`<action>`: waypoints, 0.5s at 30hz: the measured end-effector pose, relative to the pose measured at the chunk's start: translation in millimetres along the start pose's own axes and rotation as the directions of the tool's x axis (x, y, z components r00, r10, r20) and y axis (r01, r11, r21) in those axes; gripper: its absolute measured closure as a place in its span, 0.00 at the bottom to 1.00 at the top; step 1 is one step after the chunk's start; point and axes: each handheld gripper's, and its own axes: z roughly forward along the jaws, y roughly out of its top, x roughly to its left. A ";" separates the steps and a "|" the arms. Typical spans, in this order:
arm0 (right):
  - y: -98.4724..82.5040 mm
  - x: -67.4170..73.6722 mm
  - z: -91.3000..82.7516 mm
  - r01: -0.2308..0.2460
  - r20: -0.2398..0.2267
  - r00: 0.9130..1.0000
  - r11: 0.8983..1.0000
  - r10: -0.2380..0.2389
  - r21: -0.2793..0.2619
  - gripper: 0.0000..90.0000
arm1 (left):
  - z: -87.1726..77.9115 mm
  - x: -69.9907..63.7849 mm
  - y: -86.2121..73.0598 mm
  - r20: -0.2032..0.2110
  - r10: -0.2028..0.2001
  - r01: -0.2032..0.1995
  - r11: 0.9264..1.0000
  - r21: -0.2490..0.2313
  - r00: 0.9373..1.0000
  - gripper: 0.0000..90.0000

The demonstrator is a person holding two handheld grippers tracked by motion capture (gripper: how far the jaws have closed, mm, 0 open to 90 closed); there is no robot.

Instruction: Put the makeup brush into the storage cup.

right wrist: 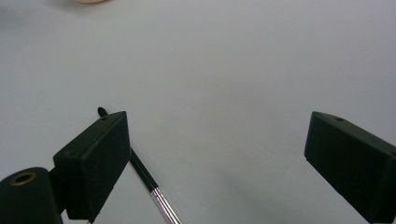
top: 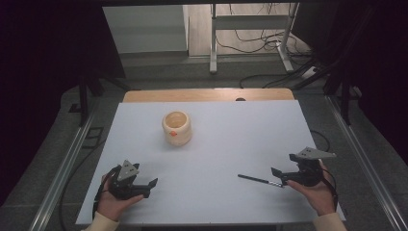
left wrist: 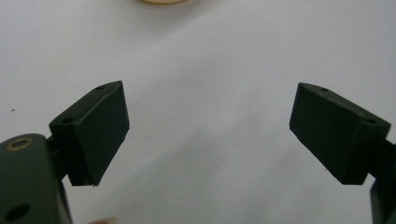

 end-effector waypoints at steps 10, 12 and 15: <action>-0.3 0.8 0.4 0.010 -0.008 1.000 1.000 -0.010 0.000 0.08 | 0.5 -2.5 0.9 0.003 0.010 -0.010 1.000 0.001 1.000 0.14; -0.7 0.4 0.6 0.005 -0.009 1.000 1.000 -0.005 0.002 0.08 | 0.6 -2.2 0.7 0.004 0.008 -0.008 1.000 0.000 1.000 0.14; -0.9 0.3 0.9 0.005 -0.009 1.000 1.000 -0.005 0.004 0.08 | 0.4 -2.3 0.7 0.005 0.008 -0.008 1.000 -0.002 1.000 0.14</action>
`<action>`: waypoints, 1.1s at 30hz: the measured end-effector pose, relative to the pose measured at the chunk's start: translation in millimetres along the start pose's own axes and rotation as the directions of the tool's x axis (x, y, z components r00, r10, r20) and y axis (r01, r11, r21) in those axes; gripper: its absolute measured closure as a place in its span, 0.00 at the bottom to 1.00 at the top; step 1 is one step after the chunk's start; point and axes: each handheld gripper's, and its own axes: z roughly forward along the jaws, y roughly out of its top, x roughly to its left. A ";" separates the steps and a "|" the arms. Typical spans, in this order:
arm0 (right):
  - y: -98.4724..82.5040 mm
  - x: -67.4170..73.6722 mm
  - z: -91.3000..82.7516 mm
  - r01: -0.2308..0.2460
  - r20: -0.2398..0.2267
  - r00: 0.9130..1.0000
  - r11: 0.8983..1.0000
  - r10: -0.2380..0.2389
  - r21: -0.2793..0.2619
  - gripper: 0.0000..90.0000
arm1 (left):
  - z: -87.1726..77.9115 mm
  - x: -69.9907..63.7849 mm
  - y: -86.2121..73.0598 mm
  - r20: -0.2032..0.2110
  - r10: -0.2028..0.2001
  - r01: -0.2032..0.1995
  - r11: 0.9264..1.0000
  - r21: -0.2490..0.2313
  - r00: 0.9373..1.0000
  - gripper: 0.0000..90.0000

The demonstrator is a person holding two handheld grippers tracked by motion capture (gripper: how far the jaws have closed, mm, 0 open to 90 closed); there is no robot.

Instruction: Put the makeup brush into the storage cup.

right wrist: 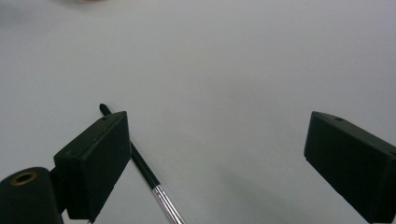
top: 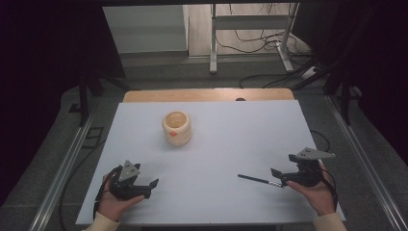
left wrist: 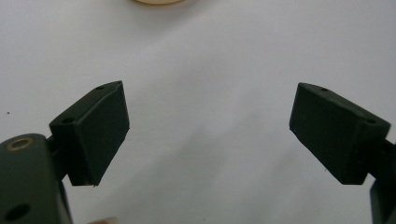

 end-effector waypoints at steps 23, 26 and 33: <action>-2.2 -1.6 1.1 0.014 0.003 1.000 1.000 -0.014 0.027 0.08 | 1.0 -0.4 0.5 0.003 0.007 -0.007 1.000 0.007 1.000 0.14; -2.1 -1.8 1.7 0.016 0.003 1.000 0.999 -0.016 0.032 0.09 | 1.5 -0.1 0.2 0.003 0.006 -0.006 1.000 0.008 1.000 0.14; 0.1 0.9 1.7 0.039 0.001 0.999 0.998 -0.039 0.047 0.09 | 0.5 -0.9 0.7 0.002 0.006 -0.006 1.000 0.002 1.000 0.14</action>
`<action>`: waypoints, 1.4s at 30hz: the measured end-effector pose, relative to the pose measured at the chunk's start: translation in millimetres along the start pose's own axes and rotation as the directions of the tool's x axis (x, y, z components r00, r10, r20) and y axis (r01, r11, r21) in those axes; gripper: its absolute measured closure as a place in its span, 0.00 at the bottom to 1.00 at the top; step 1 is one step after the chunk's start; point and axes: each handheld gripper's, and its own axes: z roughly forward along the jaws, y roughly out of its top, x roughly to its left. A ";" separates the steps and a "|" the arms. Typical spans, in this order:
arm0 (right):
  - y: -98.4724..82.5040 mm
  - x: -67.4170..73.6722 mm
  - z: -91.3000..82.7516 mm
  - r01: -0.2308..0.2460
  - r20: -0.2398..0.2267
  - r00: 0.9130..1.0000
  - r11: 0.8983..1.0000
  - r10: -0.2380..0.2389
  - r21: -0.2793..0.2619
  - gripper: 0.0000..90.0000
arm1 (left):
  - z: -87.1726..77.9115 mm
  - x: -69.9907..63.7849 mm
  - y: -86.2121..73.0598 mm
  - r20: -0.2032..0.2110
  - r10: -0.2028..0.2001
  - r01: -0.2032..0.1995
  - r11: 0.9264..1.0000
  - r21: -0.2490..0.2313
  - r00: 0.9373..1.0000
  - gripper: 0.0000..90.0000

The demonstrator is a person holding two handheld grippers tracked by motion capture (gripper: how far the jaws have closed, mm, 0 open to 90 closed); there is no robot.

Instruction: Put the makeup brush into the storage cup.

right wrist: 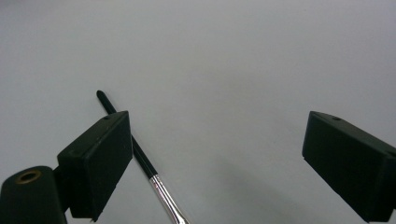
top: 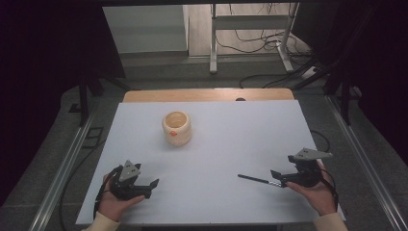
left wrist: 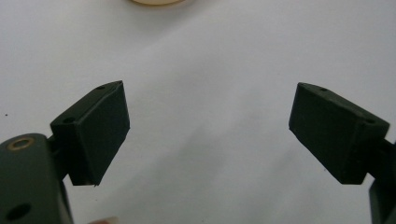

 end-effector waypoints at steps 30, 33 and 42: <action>35.6 11.1 1.4 0.113 -0.050 0.993 0.991 -0.109 0.075 0.09 | 0.7 0.2 1.2 0.005 0.000 0.000 1.000 -0.004 1.000 0.14; 40.8 15.2 5.0 0.142 -0.064 0.989 0.985 -0.136 0.094 0.08 | 0.5 -0.1 1.5 0.005 0.003 -0.003 1.000 -0.002 1.000 0.14; 50.4 26.2 15.7 0.211 -0.097 0.976 0.965 -0.197 0.156 0.08 | 0.5 0.1 1.6 0.006 0.004 -0.004 1.000 -0.002 1.000 0.14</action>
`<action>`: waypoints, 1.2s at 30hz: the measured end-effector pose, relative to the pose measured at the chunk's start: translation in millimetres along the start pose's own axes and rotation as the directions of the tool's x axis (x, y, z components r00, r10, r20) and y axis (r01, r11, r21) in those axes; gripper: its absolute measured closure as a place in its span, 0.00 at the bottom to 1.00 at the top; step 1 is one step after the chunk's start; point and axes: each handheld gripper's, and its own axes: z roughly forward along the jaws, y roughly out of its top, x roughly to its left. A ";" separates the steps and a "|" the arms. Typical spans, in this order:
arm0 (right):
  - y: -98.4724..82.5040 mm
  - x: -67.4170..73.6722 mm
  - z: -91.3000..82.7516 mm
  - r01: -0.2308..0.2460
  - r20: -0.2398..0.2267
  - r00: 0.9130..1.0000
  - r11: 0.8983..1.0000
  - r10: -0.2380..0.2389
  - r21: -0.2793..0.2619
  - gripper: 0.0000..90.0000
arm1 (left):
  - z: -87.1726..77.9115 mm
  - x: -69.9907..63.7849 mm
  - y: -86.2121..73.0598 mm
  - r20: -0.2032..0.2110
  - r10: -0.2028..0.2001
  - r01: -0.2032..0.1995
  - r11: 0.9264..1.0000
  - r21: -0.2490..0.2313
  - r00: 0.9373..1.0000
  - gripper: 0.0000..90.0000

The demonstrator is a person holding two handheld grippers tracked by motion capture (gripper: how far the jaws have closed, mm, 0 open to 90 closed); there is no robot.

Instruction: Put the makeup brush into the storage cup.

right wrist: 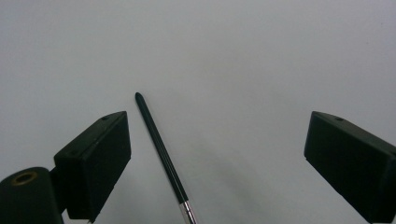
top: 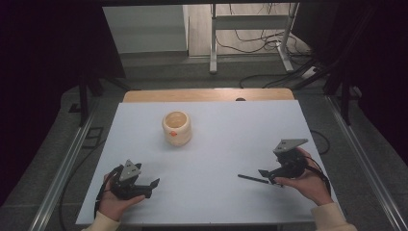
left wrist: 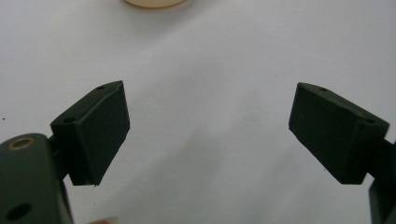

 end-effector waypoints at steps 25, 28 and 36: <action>-2.3 7.6 30.7 0.113 -0.083 0.992 0.942 -0.092 0.315 0.16 | -1.3 -1.4 1.2 0.001 0.007 -0.007 1.000 -0.007 1.000 0.14; -4.1 7.2 32.1 0.113 -0.083 0.992 0.936 -0.090 0.335 0.19 | -1.1 -1.2 1.2 0.001 0.009 -0.009 1.000 -0.005 1.000 0.14; -8.4 7.5 35.5 0.136 -0.141 0.986 0.910 -0.087 0.391 0.36 | -1.7 -1.4 1.4 -0.001 0.008 -0.008 1.000 -0.008 1.000 0.14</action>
